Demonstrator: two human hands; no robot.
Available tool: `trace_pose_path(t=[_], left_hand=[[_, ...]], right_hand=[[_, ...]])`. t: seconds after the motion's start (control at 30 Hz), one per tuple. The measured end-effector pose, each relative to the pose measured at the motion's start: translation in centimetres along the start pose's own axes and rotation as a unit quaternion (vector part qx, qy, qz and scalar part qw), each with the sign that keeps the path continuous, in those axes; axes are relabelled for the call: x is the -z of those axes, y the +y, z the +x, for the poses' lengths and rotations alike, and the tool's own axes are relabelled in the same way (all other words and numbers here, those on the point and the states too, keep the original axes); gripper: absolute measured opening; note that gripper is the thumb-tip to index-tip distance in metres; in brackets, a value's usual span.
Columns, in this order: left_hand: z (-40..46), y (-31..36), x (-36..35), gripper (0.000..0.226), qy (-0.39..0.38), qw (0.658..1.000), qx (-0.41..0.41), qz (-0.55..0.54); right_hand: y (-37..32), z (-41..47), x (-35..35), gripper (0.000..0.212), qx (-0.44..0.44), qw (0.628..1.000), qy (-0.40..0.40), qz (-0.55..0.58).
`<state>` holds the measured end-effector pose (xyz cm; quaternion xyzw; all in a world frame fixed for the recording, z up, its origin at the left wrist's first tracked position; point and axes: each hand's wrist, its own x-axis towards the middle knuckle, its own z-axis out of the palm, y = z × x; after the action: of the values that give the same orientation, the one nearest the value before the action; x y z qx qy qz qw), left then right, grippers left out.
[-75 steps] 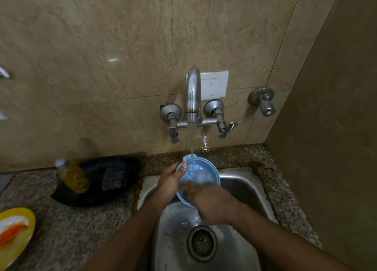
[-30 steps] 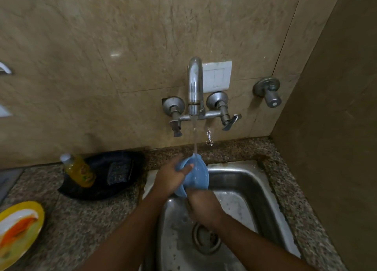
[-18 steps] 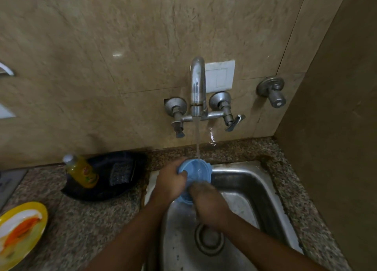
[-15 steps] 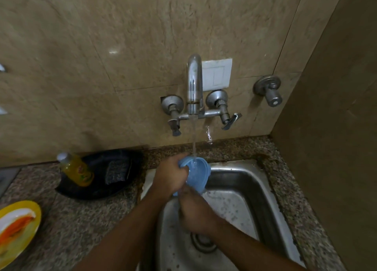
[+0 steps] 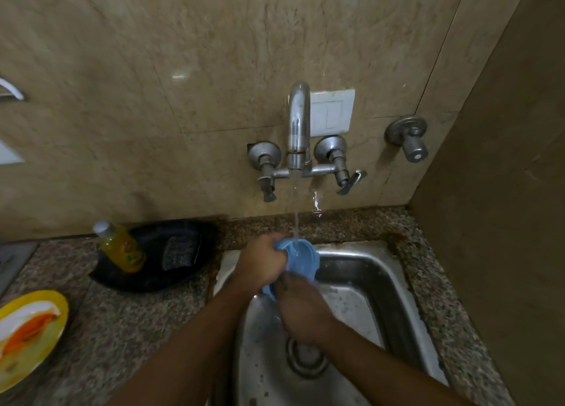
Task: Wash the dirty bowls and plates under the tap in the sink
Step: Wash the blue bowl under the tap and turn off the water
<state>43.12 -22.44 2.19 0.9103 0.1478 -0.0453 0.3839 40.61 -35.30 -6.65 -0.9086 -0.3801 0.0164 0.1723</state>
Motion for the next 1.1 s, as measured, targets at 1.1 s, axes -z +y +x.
trace_pose_path(t=[1.1], left_hand=[[-0.8,-1.7,-1.8,0.053,0.082,0.982,0.054,-0.164]], right_hand=[[2.1,-1.0,0.1,0.042,0.024,1.000,-0.005,0.015]])
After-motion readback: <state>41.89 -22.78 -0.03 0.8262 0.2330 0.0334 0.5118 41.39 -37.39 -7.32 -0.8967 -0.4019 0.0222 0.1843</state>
